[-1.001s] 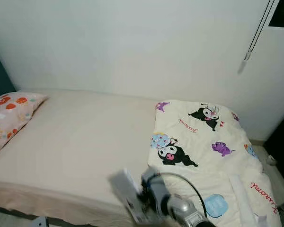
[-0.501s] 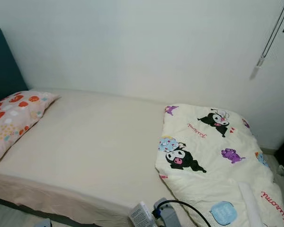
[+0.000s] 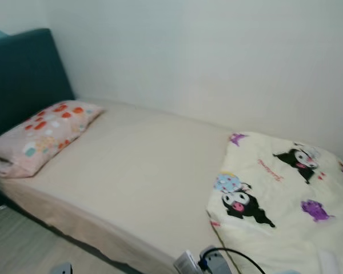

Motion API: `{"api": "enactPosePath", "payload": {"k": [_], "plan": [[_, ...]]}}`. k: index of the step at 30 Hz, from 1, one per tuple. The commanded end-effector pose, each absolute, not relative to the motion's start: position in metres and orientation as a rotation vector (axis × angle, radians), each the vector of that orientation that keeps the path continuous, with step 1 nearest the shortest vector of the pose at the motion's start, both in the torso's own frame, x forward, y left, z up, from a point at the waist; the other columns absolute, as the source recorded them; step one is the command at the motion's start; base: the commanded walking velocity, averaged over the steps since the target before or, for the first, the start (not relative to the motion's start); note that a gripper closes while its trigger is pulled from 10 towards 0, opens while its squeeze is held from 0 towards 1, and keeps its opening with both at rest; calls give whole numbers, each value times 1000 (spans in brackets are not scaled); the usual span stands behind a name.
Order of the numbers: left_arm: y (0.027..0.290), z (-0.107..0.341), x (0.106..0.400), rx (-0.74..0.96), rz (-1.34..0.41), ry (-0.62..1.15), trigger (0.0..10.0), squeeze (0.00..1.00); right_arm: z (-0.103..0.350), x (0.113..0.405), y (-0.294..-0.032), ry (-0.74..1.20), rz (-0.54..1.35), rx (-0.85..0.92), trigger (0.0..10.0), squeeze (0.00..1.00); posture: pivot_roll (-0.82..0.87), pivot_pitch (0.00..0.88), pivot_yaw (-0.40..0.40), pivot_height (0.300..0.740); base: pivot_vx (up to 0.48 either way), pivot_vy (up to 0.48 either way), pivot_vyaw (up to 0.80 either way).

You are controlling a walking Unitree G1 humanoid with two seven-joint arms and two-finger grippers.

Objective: Clean up the room

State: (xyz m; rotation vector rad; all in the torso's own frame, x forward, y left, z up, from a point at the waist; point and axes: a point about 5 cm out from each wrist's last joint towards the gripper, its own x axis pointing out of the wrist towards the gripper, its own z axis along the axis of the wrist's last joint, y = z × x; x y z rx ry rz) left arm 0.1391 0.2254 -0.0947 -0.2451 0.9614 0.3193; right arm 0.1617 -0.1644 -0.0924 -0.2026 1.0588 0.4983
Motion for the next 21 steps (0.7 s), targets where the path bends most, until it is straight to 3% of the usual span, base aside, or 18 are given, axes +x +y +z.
{"api": "enactPosePath", "payload": {"k": [1,21], "plan": [[228,-96,136,-229,318,979,10000,0,-103,133,-172,1186,493,-205,10000,0,63,0,-57,740,0,0,769],[223,-96,137,-243,310,977,10000,0,-102,142,-161,1167,517,-249,10000,0,58,0,-60,740,0,0,765]]}}
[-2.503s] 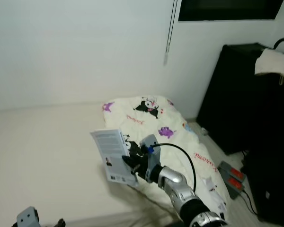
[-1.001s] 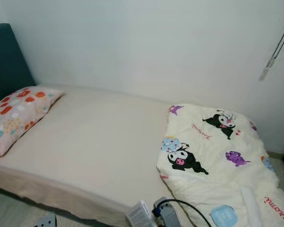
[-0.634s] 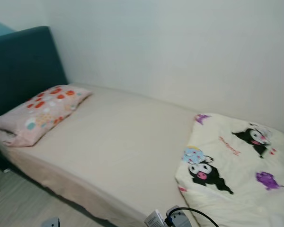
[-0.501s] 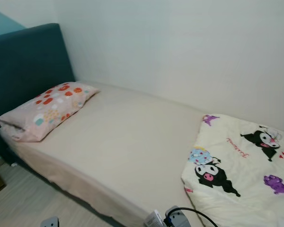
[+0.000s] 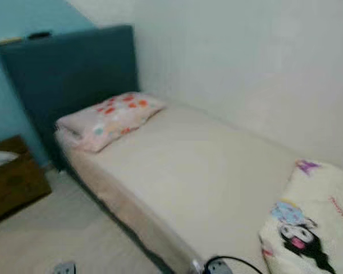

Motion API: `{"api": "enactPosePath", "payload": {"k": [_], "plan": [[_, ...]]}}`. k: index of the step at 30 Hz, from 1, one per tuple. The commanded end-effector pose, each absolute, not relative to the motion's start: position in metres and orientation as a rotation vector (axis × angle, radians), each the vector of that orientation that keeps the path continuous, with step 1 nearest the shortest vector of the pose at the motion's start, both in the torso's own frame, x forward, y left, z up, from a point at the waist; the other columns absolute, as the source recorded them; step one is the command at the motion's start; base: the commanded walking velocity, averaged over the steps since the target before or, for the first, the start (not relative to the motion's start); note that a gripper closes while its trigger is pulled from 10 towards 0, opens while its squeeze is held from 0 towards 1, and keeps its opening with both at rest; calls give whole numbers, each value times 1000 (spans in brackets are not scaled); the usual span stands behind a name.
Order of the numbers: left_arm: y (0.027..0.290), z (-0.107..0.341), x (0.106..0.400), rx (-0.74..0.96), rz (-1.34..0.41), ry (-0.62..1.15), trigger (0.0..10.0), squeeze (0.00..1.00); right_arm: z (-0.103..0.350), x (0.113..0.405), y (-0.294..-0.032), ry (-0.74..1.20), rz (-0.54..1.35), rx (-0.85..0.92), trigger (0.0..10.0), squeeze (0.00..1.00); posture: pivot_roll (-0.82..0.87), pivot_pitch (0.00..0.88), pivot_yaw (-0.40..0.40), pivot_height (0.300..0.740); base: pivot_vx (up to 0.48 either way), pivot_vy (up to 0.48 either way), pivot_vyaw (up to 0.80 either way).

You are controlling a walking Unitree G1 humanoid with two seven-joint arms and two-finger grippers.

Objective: Clean up the room

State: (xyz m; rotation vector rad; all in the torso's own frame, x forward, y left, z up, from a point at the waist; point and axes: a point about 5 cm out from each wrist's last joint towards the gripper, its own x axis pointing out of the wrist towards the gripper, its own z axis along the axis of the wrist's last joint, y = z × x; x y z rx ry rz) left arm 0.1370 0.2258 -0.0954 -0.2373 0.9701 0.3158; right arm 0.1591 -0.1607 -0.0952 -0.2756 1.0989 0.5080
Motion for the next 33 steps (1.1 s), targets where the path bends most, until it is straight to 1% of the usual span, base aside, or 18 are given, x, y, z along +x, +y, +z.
{"api": "enactPosePath", "payload": {"k": [1,5,12,15,19,25,29,33], "plan": [[223,-96,137,-245,313,976,10000,0,-102,142,-161,1166,518,-251,10000,0,59,0,-62,740,0,0,763],[223,-96,137,-245,315,973,10000,0,-101,144,-161,1159,521,-260,10000,0,60,0,-64,740,0,0,763],[222,-96,139,-249,303,971,10000,0,-96,156,-164,1099,502,-306,10000,0,54,0,-62,740,0,0,768],[220,-96,140,-256,293,967,10000,0,-95,162,-172,1062,422,-382,10000,0,52,0,-63,740,253,0,181],[219,-95,141,-258,288,965,10000,0,-94,162,-173,1055,398,-357,10000,0,51,0,-62,740,271,0,0],[219,-96,141,-258,286,966,10000,0,-93,163,-172,1050,414,-326,10000,0,50,0,-60,740,296,0,0],[218,-96,140,-256,284,969,10000,0,-94,161,-174,1066,442,-344,10000,0,48,0,-61,740,319,0,717],[218,-96,140,-256,281,970,10000,0,-94,161,-176,1064,428,-354,10000,0,46,0,-63,740,326,0,703]]}}
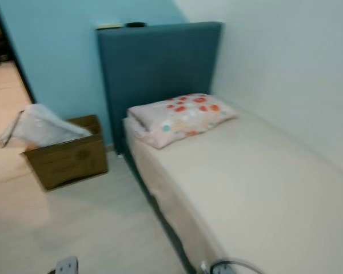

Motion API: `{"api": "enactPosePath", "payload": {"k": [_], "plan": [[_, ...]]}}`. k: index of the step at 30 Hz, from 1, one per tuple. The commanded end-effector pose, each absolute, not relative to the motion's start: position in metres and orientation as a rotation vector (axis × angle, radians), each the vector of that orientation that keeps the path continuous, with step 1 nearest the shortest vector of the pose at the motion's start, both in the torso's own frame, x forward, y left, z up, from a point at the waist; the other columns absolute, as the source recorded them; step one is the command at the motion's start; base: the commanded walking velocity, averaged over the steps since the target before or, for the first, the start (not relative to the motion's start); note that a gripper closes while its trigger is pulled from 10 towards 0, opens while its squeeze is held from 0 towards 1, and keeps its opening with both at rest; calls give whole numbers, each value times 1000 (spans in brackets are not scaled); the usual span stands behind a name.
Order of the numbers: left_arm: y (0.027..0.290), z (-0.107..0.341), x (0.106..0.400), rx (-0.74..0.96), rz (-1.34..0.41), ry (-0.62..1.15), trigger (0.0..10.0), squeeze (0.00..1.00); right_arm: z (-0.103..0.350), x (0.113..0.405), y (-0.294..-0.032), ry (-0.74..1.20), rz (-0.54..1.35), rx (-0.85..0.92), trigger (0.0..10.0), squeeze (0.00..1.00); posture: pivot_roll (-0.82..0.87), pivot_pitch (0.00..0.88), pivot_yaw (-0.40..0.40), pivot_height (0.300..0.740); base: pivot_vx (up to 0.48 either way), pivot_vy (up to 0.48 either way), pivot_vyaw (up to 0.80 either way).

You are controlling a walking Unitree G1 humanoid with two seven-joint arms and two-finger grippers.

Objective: Clean up the room

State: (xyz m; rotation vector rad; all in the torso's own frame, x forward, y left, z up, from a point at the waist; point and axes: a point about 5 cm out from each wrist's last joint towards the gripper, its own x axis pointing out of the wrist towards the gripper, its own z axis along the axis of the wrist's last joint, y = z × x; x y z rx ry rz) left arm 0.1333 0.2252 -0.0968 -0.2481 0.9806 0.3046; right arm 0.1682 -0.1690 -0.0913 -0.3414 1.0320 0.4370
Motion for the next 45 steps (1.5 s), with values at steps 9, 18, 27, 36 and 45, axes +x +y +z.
{"api": "enactPosePath", "payload": {"k": [9,18,27,36,45], "plan": [[216,-97,138,-253,272,978,10000,0,-92,164,-177,1045,410,-351,10000,0,41,0,-64,740,330,0,0],[216,-97,138,-249,266,980,10000,0,-92,166,-177,1037,425,-358,10000,0,43,0,-66,740,333,0,0],[215,-96,140,-245,255,976,10000,0,-81,189,-170,949,416,-325,10000,0,39,0,-64,740,337,0,0],[214,-97,140,-247,254,977,10000,0,-69,211,-155,864,436,-280,10000,0,35,0,-65,740,335,0,0],[213,-98,138,-256,263,982,10000,0,-69,210,-152,858,492,-312,10000,0,38,0,-71,740,336,0,339]]}}
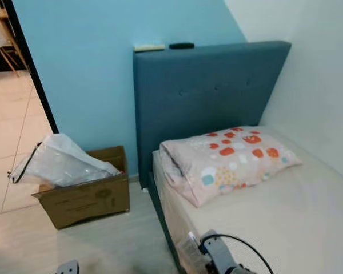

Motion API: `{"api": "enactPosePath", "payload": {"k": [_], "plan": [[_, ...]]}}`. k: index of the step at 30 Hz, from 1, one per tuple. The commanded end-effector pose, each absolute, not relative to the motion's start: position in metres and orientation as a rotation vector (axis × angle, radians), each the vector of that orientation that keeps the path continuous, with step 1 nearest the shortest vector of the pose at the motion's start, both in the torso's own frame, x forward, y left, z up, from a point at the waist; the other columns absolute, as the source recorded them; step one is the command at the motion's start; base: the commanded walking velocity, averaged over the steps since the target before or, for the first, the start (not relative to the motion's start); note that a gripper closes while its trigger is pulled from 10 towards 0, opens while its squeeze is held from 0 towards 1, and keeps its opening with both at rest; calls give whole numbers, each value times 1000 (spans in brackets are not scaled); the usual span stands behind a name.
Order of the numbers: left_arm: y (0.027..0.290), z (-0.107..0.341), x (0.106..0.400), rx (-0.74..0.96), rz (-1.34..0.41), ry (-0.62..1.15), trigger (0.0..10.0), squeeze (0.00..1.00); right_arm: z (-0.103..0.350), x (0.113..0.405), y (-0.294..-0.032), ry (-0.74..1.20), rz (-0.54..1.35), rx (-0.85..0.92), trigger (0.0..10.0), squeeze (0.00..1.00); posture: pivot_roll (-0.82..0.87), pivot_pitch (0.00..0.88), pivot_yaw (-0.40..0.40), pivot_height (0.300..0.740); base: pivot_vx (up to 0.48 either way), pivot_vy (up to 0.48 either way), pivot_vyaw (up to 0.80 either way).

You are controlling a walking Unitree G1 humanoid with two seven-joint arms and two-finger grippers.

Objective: Clean up the room

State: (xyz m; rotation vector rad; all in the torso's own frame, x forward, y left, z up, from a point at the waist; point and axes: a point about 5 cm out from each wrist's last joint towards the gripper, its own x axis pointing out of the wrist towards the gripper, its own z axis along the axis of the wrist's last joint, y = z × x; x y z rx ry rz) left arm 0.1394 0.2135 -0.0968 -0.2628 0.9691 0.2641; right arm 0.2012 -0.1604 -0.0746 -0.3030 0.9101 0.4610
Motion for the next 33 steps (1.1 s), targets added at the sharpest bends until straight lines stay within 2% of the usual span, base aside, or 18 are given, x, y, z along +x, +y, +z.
{"api": "enactPosePath", "payload": {"k": [1,7,13,15,17,20,24,28,33], "plan": [[213,-98,137,-252,268,987,10000,0,-67,213,-155,849,453,-298,10000,0,35,0,-68,740,0,0,0],[214,-98,136,-250,273,991,10000,0,-62,222,-162,821,392,-263,10000,0,31,0,-65,740,0,0,0],[214,-99,136,-245,277,1000,10000,0,-38,254,-185,719,255,-263,10000,0,25,0,-62,740,0,0,0],[213,-99,136,-247,275,1000,10000,0,-28,265,-198,694,222,-366,10000,0,21,0,-62,740,0,0,0],[213,-99,136,-247,275,1000,10000,0,-28,265,-198,694,222,-366,10000,0,21,0,-62,740,0,0,0],[213,-99,135,-250,269,1000,10000,0,-8,285,-218,644,153,-573,10000,0,24,0,-63,740,0,0,0],[213,-100,133,-250,270,1003,10000,0,1,293,-225,618,134,-683,10000,0,27,0,-63,740,0,0,0],[218,-102,123,-241,282,1018,10000,0,17,306,-233,568,127,-917,10000,0,44,0,-64,740,0,0,0],[224,-103,114,-232,296,1022,10000,0,24,310,-243,583,72,-978,10000,0,62,9,-58,740,0,0,0]]}}
